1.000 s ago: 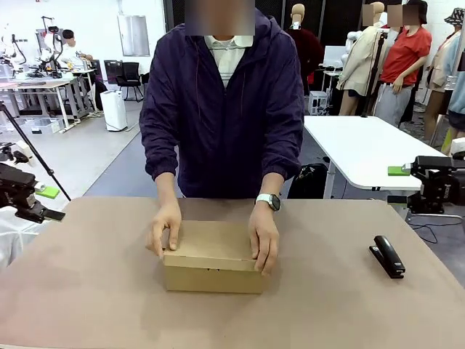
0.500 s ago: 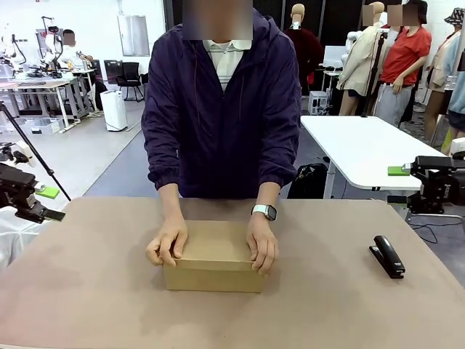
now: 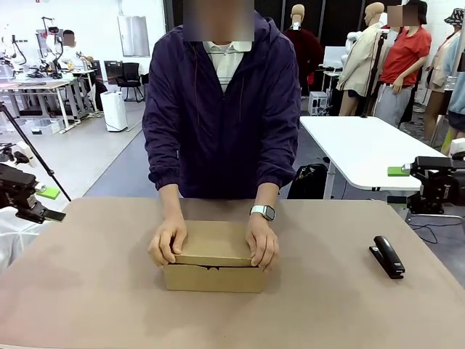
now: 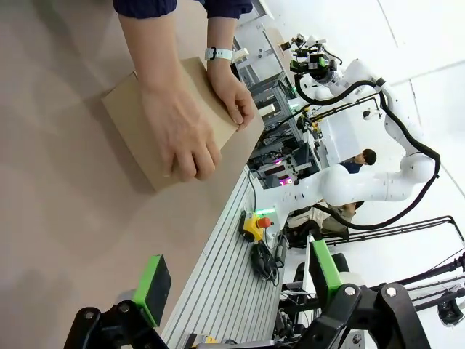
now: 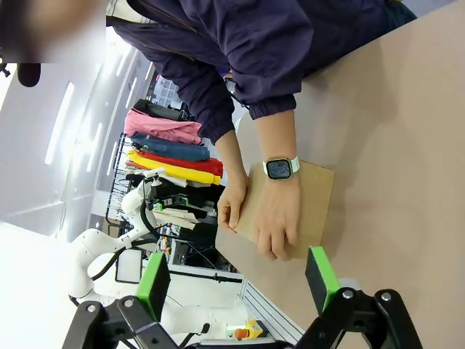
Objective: Pack the items into the box.
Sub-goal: Close the Mailer Box.
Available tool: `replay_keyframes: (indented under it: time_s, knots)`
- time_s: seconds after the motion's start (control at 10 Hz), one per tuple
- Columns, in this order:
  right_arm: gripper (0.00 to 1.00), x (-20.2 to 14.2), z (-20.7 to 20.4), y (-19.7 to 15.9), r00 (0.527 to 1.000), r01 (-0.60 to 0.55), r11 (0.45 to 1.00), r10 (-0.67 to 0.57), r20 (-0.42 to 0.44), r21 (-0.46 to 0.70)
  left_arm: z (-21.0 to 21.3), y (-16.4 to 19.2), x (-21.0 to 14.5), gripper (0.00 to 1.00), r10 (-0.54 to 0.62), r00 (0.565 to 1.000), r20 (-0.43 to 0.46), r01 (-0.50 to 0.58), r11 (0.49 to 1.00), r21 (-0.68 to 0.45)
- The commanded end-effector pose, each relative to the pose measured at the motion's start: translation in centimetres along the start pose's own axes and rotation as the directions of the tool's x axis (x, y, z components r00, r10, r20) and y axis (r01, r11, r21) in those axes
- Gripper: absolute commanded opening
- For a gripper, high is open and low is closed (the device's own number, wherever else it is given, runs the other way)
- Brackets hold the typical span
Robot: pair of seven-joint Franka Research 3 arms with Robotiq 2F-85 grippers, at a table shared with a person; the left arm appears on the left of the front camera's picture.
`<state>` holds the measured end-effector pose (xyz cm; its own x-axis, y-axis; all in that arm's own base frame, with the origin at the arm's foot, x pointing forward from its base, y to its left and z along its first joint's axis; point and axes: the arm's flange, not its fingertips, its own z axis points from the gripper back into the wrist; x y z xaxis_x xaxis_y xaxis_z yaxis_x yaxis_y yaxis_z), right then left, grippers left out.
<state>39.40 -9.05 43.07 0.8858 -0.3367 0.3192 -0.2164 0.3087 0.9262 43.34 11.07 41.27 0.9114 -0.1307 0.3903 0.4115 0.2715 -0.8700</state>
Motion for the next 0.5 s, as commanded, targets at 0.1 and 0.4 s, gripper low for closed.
replay_keyframes:
  time_s: [0.1, 0.4]
  knots:
    - [1.0, 0.11, 0.0, 0.33, 1.0, -0.005, 1.0, 0.005, 0.001, 0.011, 0.22, -0.14, -0.08, 1.0, -0.019, 1.0, 0.004, 0.019, 1.0, 0.002]
    - [1.0, 0.11, 0.0, 0.33, 1.0, -0.005, 1.0, 0.005, 0.001, 0.011, 0.22, -0.14, -0.08, 1.0, -0.019, 1.0, 0.004, 0.019, 1.0, 0.002]
